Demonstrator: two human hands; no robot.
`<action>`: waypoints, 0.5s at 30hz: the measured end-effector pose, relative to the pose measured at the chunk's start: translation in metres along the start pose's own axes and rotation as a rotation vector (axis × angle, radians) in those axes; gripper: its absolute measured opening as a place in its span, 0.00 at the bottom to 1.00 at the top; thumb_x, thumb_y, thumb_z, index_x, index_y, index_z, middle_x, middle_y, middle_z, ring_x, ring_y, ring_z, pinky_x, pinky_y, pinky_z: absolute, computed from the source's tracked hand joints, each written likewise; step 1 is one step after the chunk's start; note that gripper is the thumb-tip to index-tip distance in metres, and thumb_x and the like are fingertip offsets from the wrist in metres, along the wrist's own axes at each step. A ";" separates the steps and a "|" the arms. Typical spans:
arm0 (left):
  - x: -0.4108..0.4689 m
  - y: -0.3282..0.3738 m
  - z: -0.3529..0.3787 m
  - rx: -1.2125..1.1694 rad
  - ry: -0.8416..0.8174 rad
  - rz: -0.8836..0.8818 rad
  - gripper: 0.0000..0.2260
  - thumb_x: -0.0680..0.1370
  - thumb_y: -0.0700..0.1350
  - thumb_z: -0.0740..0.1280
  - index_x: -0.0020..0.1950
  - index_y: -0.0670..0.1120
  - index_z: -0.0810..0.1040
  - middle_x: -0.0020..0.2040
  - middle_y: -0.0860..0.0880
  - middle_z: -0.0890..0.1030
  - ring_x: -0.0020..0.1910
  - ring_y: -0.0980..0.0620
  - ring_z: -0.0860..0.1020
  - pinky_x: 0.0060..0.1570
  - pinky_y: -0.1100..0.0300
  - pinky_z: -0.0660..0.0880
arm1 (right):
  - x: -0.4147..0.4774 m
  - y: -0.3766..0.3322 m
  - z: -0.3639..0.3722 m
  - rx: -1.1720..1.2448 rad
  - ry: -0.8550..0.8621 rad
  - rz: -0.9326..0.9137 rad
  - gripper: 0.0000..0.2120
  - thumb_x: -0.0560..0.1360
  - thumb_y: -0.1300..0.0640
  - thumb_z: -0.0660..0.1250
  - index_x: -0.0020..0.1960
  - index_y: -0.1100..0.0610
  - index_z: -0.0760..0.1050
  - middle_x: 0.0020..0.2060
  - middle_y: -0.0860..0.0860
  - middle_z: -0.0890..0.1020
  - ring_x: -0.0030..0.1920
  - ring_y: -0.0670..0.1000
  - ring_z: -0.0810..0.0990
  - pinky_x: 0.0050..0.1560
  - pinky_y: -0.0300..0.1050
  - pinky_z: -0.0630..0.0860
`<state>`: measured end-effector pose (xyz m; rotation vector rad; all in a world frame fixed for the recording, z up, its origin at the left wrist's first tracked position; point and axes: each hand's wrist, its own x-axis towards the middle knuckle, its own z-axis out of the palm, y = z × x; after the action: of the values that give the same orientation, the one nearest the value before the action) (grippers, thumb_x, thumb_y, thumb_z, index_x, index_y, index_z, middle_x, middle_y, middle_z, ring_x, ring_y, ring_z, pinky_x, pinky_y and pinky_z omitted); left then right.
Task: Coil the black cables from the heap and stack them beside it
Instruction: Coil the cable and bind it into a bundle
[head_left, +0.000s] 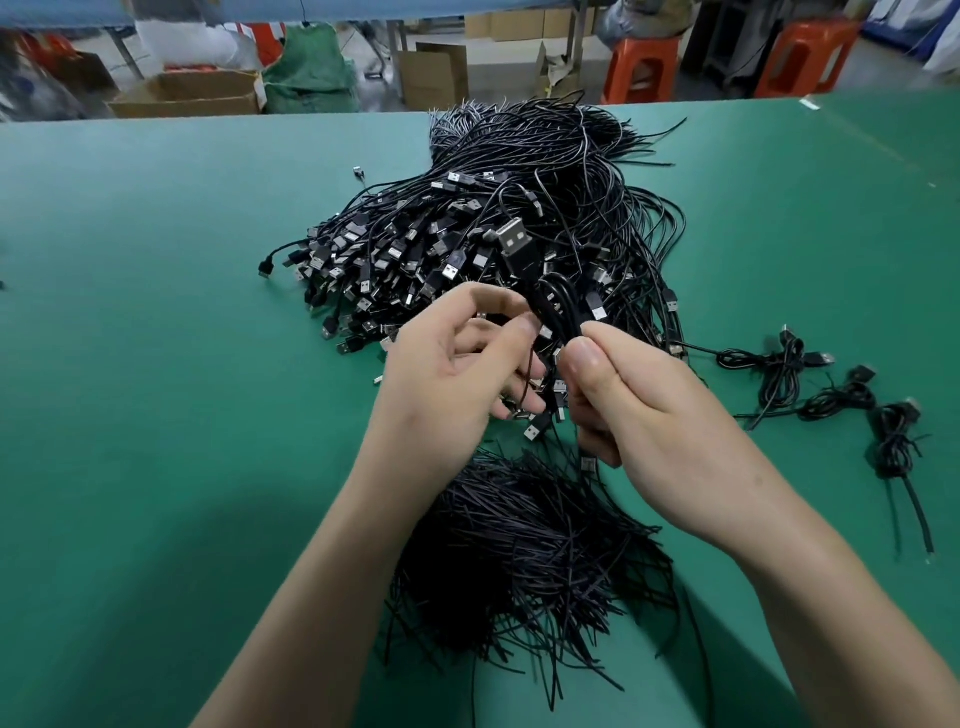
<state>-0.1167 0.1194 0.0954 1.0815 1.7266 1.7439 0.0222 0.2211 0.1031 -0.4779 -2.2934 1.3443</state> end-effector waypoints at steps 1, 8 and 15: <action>0.000 0.000 0.003 -0.041 0.006 -0.016 0.03 0.84 0.41 0.67 0.51 0.47 0.80 0.35 0.50 0.83 0.30 0.53 0.81 0.28 0.62 0.76 | -0.001 -0.002 0.001 -0.008 -0.004 -0.013 0.17 0.84 0.43 0.52 0.38 0.43 0.67 0.29 0.43 0.69 0.32 0.48 0.65 0.34 0.58 0.69; -0.003 -0.004 0.015 -0.236 0.000 -0.169 0.08 0.85 0.39 0.65 0.51 0.40 0.82 0.29 0.51 0.75 0.27 0.56 0.72 0.29 0.66 0.72 | -0.003 -0.005 0.004 -0.207 0.068 -0.045 0.17 0.86 0.44 0.52 0.40 0.46 0.63 0.32 0.49 0.73 0.30 0.48 0.69 0.33 0.58 0.71; -0.005 -0.003 0.016 -0.435 -0.135 -0.187 0.09 0.82 0.41 0.67 0.52 0.46 0.88 0.41 0.51 0.83 0.39 0.60 0.79 0.41 0.67 0.77 | -0.001 -0.001 0.002 -0.276 0.173 -0.007 0.16 0.83 0.43 0.51 0.40 0.48 0.64 0.30 0.48 0.75 0.31 0.49 0.72 0.32 0.49 0.68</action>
<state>-0.1013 0.1255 0.0899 0.7974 1.2432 1.7706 0.0219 0.2185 0.1024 -0.6471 -2.3396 0.9454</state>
